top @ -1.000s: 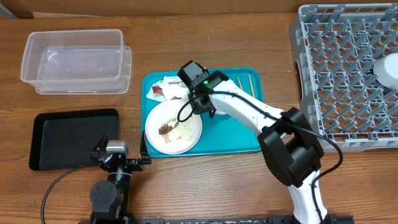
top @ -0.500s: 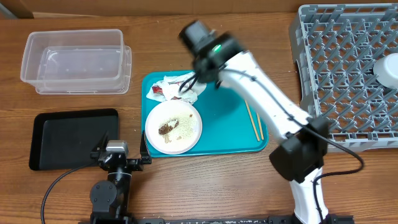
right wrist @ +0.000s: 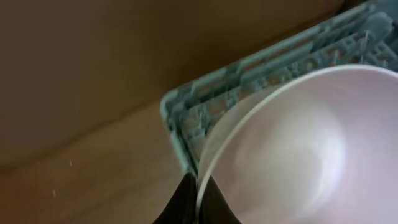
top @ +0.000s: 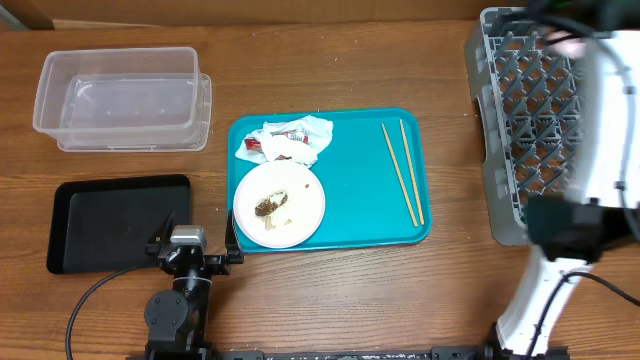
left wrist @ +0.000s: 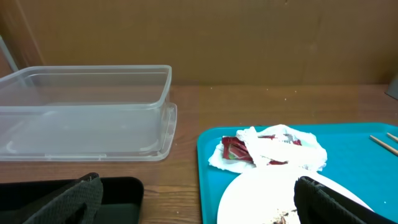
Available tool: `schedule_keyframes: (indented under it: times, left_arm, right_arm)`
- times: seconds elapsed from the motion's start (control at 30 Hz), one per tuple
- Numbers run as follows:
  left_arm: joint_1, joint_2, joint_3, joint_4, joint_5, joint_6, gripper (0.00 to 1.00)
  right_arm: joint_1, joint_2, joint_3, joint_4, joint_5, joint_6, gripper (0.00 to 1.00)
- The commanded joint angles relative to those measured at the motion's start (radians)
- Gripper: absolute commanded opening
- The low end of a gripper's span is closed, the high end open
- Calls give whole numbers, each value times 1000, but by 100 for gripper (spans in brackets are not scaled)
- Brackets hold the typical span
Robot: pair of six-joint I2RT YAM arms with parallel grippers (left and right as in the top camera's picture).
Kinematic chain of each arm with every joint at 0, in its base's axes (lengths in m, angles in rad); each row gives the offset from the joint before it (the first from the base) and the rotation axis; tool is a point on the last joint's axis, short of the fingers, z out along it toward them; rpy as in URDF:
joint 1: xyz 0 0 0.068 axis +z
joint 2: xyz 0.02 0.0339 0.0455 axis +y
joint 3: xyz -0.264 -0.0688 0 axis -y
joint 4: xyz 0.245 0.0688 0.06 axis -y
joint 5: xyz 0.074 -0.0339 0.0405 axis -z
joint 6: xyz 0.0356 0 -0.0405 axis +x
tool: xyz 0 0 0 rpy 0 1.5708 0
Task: Sort waste into correct bins and load items into the dishwasher
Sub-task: 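Lift the pink bowl with the right gripper and lower it into the rack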
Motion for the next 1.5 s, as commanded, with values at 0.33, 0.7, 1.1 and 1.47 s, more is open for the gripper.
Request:
schedule_keyframes:
  times: [0.33, 0.7, 1.1, 1.47]
  left_arm:
    - [5, -10, -4, 2, 8, -6, 100]
    - [5, -11, -4, 2, 8, -6, 100]
    - [5, -11, -4, 2, 7, -6, 100]
    - [5, -10, -4, 2, 8, -6, 100]
  right_arm:
    - [-463, 150, -68, 630, -767, -102, 4]
    - [-492, 435, -85, 1189, -850, 132, 4]
    - [-487, 645, -95, 1466, -883, 288, 7]
    - [-559, 659, -95, 1435, -903, 400, 4]
